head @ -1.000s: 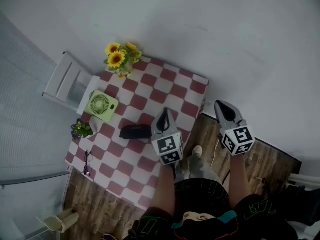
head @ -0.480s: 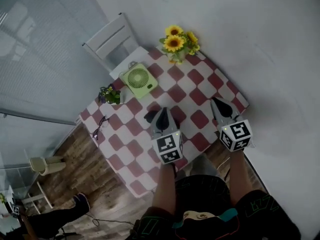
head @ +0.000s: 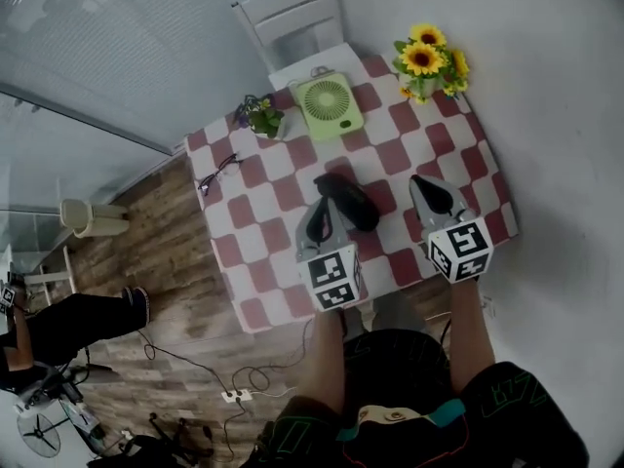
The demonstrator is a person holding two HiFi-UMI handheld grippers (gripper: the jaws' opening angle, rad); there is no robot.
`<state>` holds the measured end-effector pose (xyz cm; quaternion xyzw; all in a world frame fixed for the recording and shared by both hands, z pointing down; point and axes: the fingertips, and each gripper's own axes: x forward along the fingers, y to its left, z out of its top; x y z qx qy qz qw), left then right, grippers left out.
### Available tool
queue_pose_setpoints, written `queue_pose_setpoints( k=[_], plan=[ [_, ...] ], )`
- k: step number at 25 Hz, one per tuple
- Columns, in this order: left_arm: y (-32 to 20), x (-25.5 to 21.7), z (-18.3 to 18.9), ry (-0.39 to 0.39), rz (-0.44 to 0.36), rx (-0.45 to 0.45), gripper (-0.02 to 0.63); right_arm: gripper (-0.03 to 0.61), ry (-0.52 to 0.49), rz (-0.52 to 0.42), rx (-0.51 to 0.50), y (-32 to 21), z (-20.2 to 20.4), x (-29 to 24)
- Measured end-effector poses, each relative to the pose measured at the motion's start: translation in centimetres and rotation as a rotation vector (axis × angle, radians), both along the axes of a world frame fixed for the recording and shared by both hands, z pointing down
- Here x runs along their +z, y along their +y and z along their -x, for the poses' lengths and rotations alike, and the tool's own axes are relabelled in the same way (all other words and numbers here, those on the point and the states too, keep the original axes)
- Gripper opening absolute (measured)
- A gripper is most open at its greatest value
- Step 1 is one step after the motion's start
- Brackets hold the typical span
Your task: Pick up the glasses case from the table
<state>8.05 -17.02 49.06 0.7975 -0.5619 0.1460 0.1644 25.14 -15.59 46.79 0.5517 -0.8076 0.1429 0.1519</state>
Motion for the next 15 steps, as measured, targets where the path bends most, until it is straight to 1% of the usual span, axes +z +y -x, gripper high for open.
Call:
queue_pose_setpoints(
  k=[4,7,10,15],
  plan=[
    [1.1,0.8,2.6,-0.019,0.012,-0.067,0.009,0.003,0.013,0.025,-0.095,-0.7,3.2,1.0],
    [1.3,1.3,4.0,-0.012,0.014,-0.108,0.009,0.004,0.033,0.05,-0.163,-1.3,5.4,1.7],
    [1.3,1.6,5.0,-0.002,0.016,-0.129,0.009,0.004,0.065,0.092,-0.218,-1.6,7.1,2.6],
    [0.8,1.7,5.8,0.018,0.022,-0.144,0.009,0.012,0.107,0.192,-0.303,-2.0,9.1,4.1]
  ],
)
